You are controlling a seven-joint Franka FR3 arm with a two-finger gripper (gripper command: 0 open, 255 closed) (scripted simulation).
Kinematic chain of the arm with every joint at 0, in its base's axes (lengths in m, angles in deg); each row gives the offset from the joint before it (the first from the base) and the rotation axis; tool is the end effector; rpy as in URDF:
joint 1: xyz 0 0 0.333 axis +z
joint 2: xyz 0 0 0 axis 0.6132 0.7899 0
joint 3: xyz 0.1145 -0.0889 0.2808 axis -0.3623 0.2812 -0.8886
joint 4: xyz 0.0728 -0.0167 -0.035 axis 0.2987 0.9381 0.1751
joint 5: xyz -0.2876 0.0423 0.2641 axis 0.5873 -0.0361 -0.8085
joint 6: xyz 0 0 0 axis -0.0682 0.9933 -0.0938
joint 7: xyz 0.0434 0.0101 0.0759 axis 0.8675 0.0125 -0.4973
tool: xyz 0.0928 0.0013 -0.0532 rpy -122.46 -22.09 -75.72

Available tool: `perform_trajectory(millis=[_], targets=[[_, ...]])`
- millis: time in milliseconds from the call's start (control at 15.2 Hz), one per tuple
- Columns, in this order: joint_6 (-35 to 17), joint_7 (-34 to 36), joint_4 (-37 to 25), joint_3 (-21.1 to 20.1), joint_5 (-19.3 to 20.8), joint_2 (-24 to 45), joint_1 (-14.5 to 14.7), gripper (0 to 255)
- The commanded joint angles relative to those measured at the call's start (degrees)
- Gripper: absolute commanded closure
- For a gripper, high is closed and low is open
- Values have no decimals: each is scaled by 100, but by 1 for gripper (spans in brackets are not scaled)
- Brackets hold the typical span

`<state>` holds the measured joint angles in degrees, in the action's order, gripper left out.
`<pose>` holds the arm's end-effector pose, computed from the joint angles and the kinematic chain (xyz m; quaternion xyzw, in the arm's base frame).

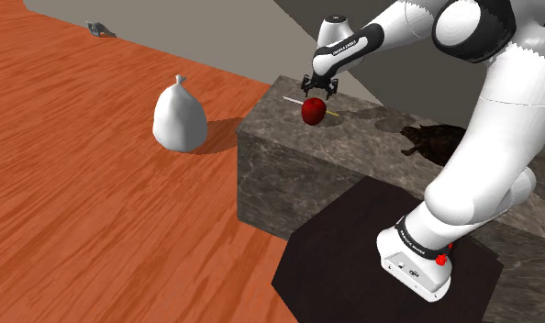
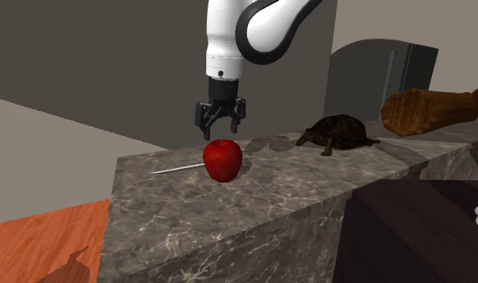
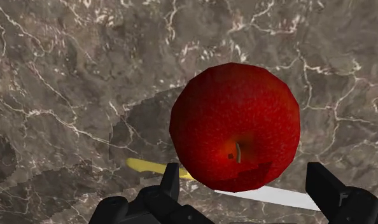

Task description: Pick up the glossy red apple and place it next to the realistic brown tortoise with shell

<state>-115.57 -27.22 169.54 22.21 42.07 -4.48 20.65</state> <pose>0.6128 -0.1873 0.3023 0.9039 -0.4119 0.0873 0.0755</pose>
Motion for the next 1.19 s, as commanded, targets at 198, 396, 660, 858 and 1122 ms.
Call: perform_trajectory(millis=[198, 396, 660, 858, 1122], targets=[[-10, -1, -4, 2, 1, 11, -2, 0], [-9, -1, -4, 2, 1, 11, -2, 255], [-9, -1, -4, 2, 1, 11, -2, 255], [-10, -1, -4, 2, 1, 11, -2, 255], [170, -57, -50, -19, -43, -126, -11, 255]])
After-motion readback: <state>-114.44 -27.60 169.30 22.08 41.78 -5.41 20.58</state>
